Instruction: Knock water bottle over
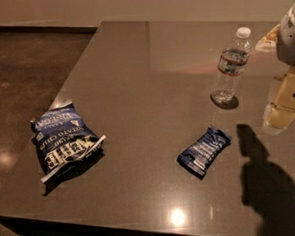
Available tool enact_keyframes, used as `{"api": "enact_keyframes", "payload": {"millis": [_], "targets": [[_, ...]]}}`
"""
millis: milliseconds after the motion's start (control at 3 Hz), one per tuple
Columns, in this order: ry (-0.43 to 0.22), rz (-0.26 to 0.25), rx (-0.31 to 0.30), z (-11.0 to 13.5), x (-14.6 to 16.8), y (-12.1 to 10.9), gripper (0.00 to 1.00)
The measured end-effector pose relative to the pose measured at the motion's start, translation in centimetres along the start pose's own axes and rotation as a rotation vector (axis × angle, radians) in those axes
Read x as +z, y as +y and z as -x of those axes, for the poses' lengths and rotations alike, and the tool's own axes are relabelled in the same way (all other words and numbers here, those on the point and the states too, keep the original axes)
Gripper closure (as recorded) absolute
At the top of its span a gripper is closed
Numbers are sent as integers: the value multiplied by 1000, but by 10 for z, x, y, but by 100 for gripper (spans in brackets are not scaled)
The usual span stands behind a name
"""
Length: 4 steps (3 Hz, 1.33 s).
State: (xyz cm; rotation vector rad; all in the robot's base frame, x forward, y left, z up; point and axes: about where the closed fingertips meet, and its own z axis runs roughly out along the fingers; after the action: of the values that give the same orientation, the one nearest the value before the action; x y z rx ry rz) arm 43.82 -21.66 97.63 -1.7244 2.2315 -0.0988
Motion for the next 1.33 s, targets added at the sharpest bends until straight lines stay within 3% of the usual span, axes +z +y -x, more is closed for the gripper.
{"api": "enact_keyframes", "payload": {"millis": [667, 1333], "targets": [[-13, -5, 25, 1, 0, -9, 0], [-72, -67, 197, 1, 8, -66, 0]]}}
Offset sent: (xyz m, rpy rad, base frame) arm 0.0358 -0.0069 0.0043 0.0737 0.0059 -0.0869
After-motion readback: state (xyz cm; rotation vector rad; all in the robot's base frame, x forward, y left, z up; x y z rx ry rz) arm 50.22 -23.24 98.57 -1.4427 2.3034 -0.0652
